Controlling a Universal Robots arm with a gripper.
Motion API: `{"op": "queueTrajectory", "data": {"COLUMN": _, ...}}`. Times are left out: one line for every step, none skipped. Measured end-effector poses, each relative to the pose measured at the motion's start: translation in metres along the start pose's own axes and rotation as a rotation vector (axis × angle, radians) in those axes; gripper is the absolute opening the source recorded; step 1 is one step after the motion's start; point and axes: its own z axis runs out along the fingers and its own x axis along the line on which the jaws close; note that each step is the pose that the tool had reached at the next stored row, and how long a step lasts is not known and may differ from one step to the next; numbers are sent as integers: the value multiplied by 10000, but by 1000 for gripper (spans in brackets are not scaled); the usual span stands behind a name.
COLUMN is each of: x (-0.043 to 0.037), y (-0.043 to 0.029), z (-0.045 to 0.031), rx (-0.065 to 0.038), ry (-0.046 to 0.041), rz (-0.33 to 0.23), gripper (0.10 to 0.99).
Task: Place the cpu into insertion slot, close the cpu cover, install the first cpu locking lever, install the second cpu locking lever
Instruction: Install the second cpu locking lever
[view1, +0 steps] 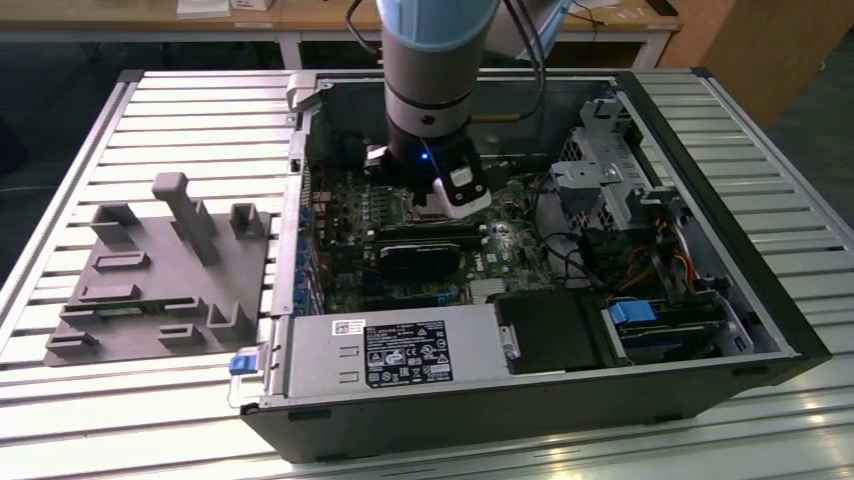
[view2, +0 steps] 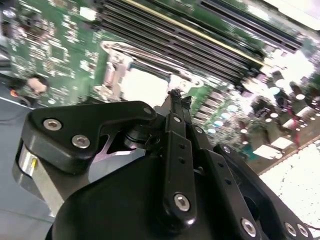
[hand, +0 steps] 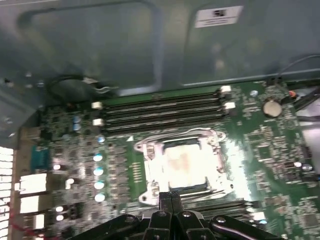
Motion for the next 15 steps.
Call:
{"op": "queueTrajectory", "data": {"x": -39, "y": 6, "z": 2, "rx": 1, "ry": 10, "rz": 2, "gripper": 102}}
{"op": "queueTrajectory", "data": {"x": -78, "y": 12, "z": 3, "rx": 3, "ry": 20, "rz": 6, "gripper": 102}}
{"op": "queueTrajectory", "data": {"x": -114, "y": 18, "z": 4, "rx": 7, "ry": 31, "rz": 10, "gripper": 102}}
{"op": "queueTrajectory", "data": {"x": -142, "y": 23, "z": 6, "rx": 24, "ry": 40, "rz": 12, "gripper": 102}}
{"op": "queueTrajectory", "data": {"x": -156, "y": 29, "z": 7, "rx": 65, "ry": 40, "rz": 13, "gripper": 102}}
{"op": "queueTrajectory", "data": {"x": -164, "y": 39, "z": 10, "rx": 146, "ry": 31, "rz": 13, "gripper": 102}}
{"op": "queueTrajectory", "data": {"x": -166, "y": 52, "z": 14, "rx": 256, "ry": 15, "rz": 10, "gripper": 102}}
{"op": "queueTrajectory", "data": {"x": -166, "y": 70, "z": 20, "rx": 376, "ry": -3, "rz": 4, "gripper": 102}}
{"op": "queueTrajectory", "data": {"x": -163, "y": 91, "z": 28, "rx": 500, "ry": -21, "rz": 0, "gripper": 102}}
{"op": "queueTrajectory", "data": {"x": -160, "y": 117, "z": 36, "rx": 611, "ry": -37, "rz": -5, "gripper": 102}}
{"op": "queueTrajectory", "data": {"x": -156, "y": 148, "z": 46, "rx": 698, "ry": -52, "rz": -9, "gripper": 102}}
{"op": "queueTrajectory", "data": {"x": -152, "y": 182, "z": 58, "rx": 759, "ry": -60, "rz": -10, "gripper": 102}}
{"op": "queueTrajectory", "data": {"x": -149, "y": 219, "z": 70, "rx": 813, "ry": -69, "rz": -11, "gripper": 102}}
{"op": "queueTrajectory", "data": {"x": -148, "y": 250, "z": 81, "rx": 863, "ry": -77, "rz": -12, "gripper": 102}}
{"op": "queueTrajectory", "data": {"x": -147, "y": 278, "z": 91, "rx": 926, "ry": -87, "rz": -15, "gripper": 102}}
